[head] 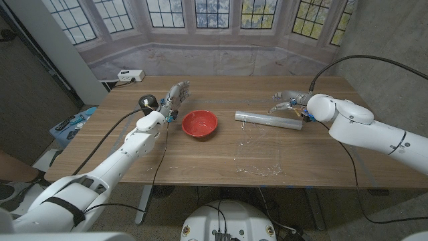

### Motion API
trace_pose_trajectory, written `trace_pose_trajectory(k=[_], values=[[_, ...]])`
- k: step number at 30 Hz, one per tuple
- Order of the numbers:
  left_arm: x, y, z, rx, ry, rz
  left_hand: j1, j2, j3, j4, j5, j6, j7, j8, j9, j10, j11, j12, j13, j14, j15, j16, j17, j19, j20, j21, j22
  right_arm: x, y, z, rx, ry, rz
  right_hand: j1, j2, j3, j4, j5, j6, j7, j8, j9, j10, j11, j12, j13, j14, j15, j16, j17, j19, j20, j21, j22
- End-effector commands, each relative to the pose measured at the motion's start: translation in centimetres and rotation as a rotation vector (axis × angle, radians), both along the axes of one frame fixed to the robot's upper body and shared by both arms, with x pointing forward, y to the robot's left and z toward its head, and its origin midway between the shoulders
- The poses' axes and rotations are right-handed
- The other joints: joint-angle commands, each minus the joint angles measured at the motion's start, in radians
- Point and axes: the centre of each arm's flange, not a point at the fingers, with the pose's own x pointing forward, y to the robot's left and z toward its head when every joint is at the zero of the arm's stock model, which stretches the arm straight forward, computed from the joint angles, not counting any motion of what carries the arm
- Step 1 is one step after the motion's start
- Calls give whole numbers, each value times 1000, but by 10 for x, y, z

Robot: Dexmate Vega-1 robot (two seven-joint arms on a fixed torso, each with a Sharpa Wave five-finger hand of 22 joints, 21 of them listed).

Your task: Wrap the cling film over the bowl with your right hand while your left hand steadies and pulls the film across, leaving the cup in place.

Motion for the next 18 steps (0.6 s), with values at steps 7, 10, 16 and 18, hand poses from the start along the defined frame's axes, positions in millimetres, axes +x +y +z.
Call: trace_pose_trajectory(k=[7,10,16,18], values=[[1,-6,-2,17,17,-7,9,2,10,5,4,22,3,7,5,15,11,6,6,13,17,2,4,13,10,-7,4,1,5,-6,-123,55,-70,64,-35,14,1,18,-14,10,4,4,-7,0,3,6,20,24,9,2,92,-40,36,4],[1,-7,-2,20,20,-8,9,2,11,6,4,29,3,9,6,16,11,7,6,13,16,2,4,14,12,-8,4,2,5,-8,-145,59,-76,85,-53,16,5,22,-11,13,6,4,10,21,11,9,44,39,14,3,144,-43,48,4],[0,-10,-2,28,22,-7,10,2,15,7,4,39,6,11,6,23,12,8,7,18,20,2,4,20,17,-9,5,3,5,-10,-175,50,-69,111,-73,19,8,28,-3,28,10,5,27,45,16,12,84,25,23,4,216,-50,62,5],[0,-11,-2,32,23,-10,10,1,16,8,4,42,7,11,6,27,14,10,7,20,22,2,4,24,22,-8,5,5,6,-11,-180,47,-69,120,-75,22,7,29,-2,34,10,5,29,52,17,13,90,26,23,4,231,-49,65,5]])
